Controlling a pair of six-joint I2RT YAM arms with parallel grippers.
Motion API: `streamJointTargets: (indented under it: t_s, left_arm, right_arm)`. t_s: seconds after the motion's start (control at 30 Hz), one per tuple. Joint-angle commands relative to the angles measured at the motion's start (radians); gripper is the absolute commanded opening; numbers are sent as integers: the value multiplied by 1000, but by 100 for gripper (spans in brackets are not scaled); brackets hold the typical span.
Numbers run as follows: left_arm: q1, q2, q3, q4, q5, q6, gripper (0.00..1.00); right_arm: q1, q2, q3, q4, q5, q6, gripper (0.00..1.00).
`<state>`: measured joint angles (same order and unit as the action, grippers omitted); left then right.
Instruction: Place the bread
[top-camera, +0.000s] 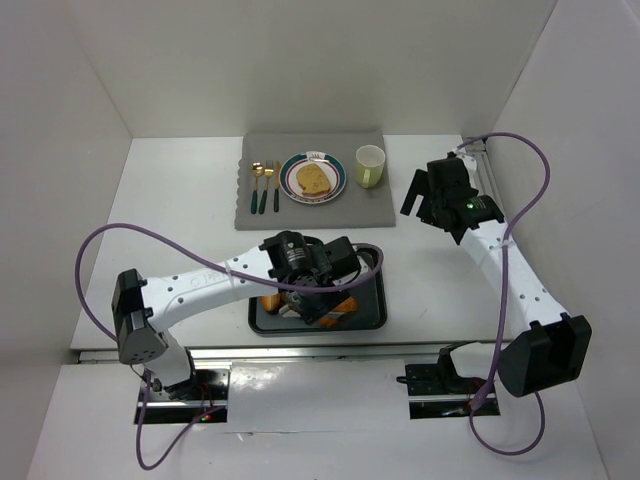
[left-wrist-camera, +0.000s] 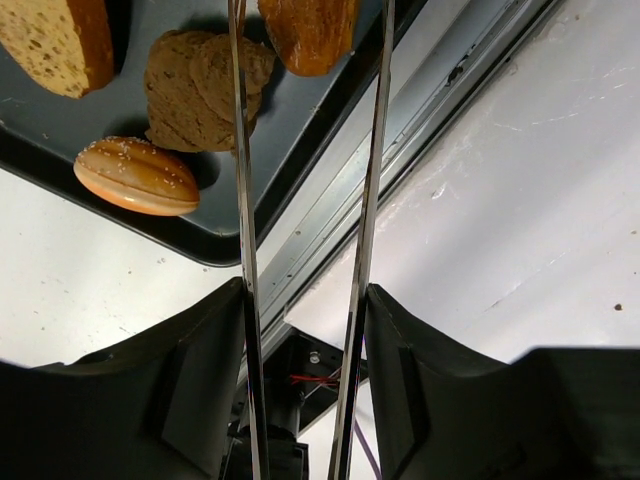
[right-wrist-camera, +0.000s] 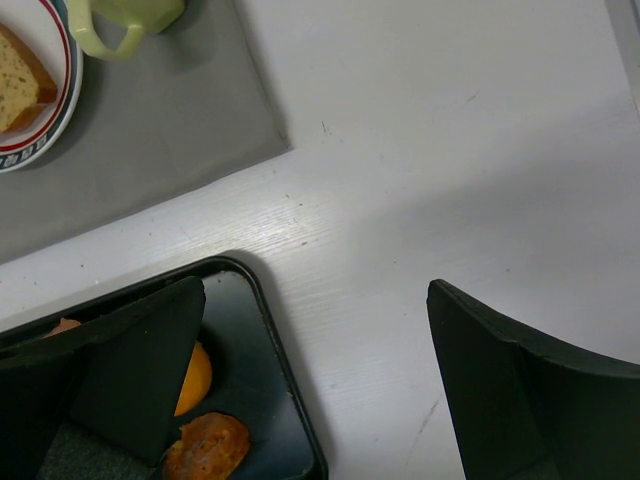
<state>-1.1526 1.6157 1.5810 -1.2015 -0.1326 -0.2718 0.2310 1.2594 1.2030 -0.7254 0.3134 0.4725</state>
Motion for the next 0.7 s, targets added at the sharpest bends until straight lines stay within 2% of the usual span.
streamJointTargets:
  t_s: [0.0, 0.17, 0.27, 0.33, 0.4, 0.57, 0.67]
  left_arm:
    - [-6, 13, -1, -6, 7, -29, 60]
    - [-6, 47, -21, 3, 16, -29, 58]
    - [-6, 47, -21, -6, 16, -29, 49]
    - [-6, 47, -1, -6, 4, -29, 36]
    - [-6, 23, 22, -6, -7, -41, 31]
    - [17, -22, 132, -24, -65, -70, 31]
    - [103, -46, 218, -24, -65, -93, 31]
  right_arm:
    - [-5, -29, -10, 20, 3, -15, 99]
    - [-5, -29, -10, 11, 3, -15, 99]
    - [-5, -29, -19, 11, 3, -15, 99]
    - [-5, -29, -19, 11, 3, -15, 99]
    - [-5, -29, -19, 11, 3, -15, 99]
    - [-5, -38, 18, 1, 21, -24, 99]
    - [-5, -48, 27, 1, 21, -25, 99]
